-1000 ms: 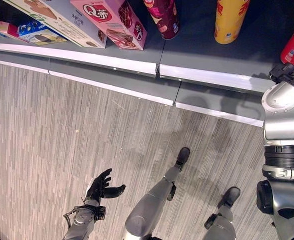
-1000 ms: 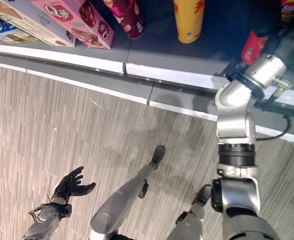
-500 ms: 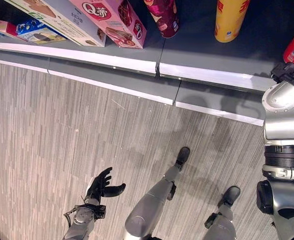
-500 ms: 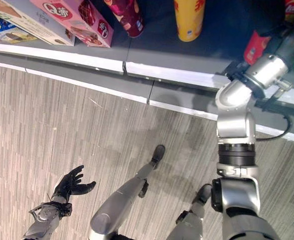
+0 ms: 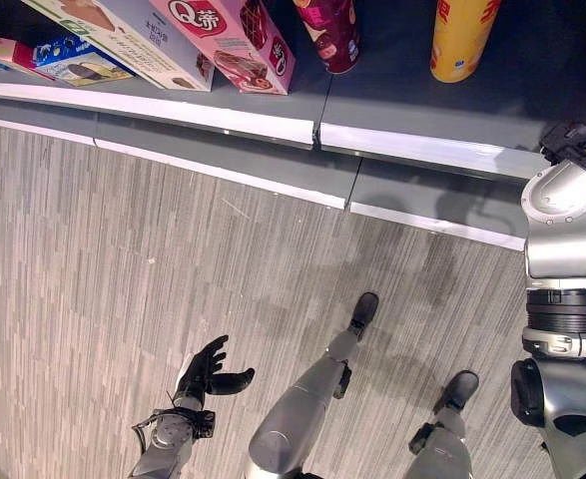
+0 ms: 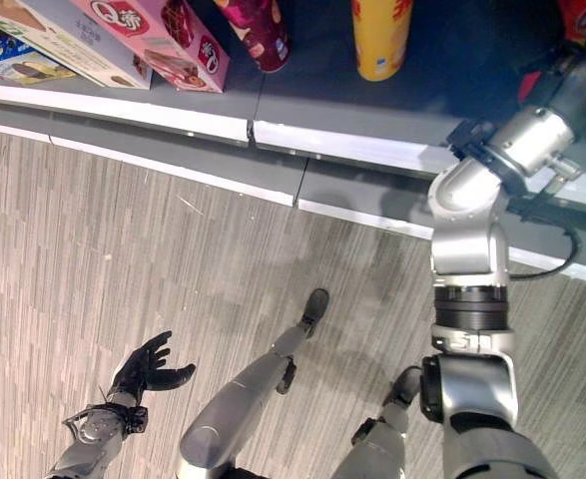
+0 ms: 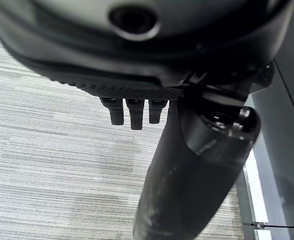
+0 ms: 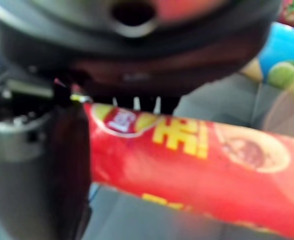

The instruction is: Put the goods on the table back onto the shelves and tidy them up.

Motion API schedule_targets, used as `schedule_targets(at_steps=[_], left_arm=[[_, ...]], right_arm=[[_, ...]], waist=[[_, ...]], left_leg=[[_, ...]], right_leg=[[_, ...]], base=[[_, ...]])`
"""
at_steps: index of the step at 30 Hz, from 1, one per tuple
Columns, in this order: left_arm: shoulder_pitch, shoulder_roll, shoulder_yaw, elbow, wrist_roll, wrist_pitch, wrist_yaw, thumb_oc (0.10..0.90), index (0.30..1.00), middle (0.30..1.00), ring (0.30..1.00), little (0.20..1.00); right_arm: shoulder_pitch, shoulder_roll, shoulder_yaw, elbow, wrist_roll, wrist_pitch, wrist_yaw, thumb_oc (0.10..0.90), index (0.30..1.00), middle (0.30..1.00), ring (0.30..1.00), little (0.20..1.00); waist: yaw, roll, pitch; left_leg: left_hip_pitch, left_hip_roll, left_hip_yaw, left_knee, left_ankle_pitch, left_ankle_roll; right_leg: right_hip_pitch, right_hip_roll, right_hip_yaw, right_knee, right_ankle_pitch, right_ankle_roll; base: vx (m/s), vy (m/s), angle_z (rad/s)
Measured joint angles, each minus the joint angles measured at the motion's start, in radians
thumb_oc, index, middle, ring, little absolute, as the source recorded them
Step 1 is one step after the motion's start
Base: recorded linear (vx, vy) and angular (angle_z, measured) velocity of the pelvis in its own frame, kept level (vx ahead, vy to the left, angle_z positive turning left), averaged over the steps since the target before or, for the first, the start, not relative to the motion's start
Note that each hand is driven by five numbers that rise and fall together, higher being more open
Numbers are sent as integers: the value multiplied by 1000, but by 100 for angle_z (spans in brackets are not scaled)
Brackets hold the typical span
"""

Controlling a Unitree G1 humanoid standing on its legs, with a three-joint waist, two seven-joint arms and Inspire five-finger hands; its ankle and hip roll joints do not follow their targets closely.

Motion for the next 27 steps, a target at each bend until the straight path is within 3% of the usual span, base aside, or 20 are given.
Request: schedule_targets(at_steps=[27], left_arm=[[0, 0, -1, 2, 1, 2, 5, 800, 900, 900, 900, 900]], right_arm=[[2, 16, -4, 0, 16, -1, -26, 800, 900, 900, 900, 900]], waist=[[-22, 0, 0]], left_leg=[[0, 0, -2, 2, -1, 1]], right_leg=[[-13, -5, 4, 28, -3, 2]], base=[[0, 0, 0]])
